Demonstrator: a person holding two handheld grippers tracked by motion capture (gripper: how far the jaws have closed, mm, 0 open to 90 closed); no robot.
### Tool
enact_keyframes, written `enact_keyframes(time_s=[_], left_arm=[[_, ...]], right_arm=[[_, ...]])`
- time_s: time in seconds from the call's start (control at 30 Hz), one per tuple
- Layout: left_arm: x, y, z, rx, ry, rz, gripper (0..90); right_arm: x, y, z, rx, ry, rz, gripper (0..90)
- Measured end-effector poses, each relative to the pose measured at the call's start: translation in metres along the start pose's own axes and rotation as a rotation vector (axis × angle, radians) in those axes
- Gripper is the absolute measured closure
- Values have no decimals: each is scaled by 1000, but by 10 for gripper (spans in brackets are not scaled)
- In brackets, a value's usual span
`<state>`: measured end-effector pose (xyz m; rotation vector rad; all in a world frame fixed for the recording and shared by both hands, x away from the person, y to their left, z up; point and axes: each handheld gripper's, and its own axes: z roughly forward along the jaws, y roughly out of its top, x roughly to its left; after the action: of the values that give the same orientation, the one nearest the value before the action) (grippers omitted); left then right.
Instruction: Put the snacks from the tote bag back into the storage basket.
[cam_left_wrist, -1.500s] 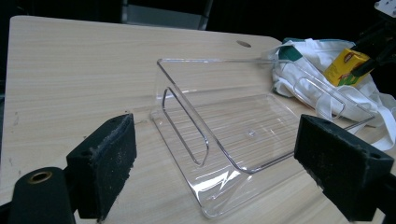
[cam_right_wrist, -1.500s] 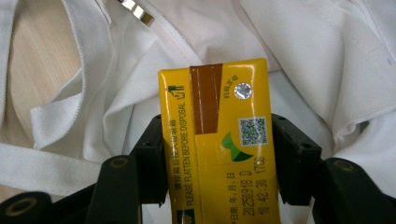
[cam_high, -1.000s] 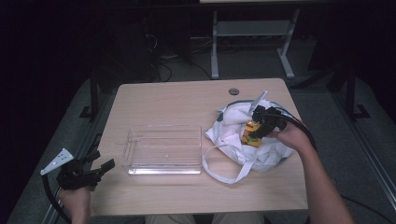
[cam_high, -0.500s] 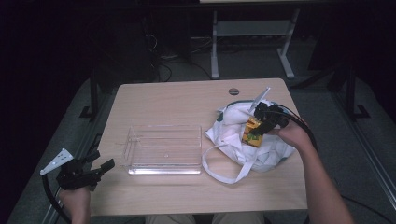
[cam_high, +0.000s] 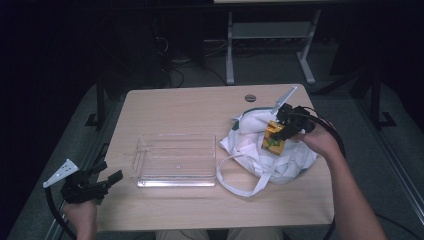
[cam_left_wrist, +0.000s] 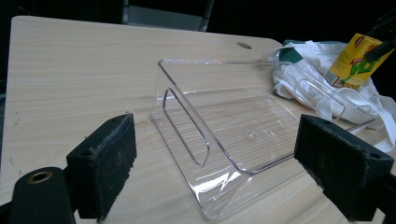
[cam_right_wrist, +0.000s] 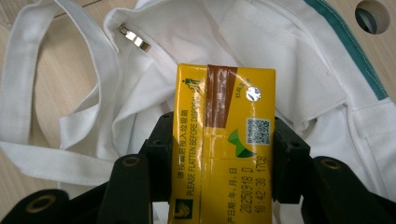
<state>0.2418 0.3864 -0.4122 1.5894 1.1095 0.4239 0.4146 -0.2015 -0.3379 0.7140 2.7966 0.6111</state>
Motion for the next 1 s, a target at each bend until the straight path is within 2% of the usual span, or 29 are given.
enact_keyframes(time_s=[0.27, 0.5, 1.0], left_arm=[[0, 0, 0, 1, 1, 4, 126], [0, 0, -1, -2, 1, 6, 126], [0, 0, -1, -1, 1, 6, 126]], right_arm=[[3, 5, -10, 5, 10, -16, 519], [10, 16, -22, -3, 29, -46, 518], [18, 29, -37, -25, 48, -61, 519]])
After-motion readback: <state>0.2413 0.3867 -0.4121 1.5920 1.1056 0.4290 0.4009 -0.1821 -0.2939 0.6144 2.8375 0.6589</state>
